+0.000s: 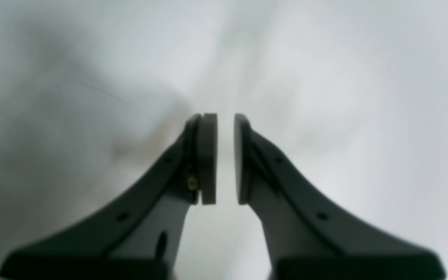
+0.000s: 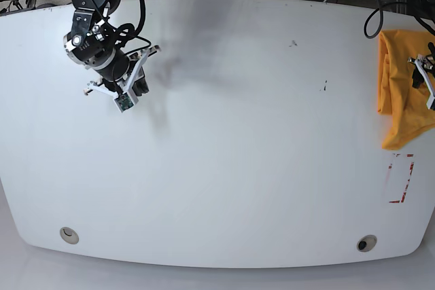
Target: Fold the T-shirt properly
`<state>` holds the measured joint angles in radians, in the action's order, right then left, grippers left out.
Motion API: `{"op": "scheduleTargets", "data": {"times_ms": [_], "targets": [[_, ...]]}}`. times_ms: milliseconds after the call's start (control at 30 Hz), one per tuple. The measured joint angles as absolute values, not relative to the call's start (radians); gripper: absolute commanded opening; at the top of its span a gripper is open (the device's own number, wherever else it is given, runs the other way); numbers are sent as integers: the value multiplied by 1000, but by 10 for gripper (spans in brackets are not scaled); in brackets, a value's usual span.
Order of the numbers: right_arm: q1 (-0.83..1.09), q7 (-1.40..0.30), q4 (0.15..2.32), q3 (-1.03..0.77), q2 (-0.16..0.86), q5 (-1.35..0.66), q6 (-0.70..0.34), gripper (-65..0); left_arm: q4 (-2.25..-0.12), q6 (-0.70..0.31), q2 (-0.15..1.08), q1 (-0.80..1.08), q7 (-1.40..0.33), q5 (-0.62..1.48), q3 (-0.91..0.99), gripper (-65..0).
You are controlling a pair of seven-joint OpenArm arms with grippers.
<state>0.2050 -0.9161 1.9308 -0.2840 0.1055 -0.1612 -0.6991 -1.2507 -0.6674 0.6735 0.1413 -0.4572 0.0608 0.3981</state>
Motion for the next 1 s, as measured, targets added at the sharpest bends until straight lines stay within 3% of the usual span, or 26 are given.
{"op": "scheduleTargets", "data": {"times_ms": [200, 333, 600, 667, 833, 1000], "targets": [[277, -830, 1981, -283, 105, -160, -699, -579, -1438, -705, 663, 135, -479, 80, 403, -282], [319, -698, 1981, -284, 105, -118, -699, -579, -1552, -698, 582, 165, -501, 60, 407, -285], [447, -349, 1883, -318, 16, 125, -709, -579, -1640, -704, 401, 282, -213, 47, 371, -285], [480, -277, 1873, -361, -15, 100, -706, -579, -1656, -701, 353, 307, -182, 53, 370, -285], [554, -228, 1837, -447, -25, 53, -688, -579, -1691, -584, 279, 400, -136, 47, 363, -285], [695, -184, 1838, -441, -37, -66, -702, -579, -1778, -595, 205, 574, -89, 55, 333, -285]]}}
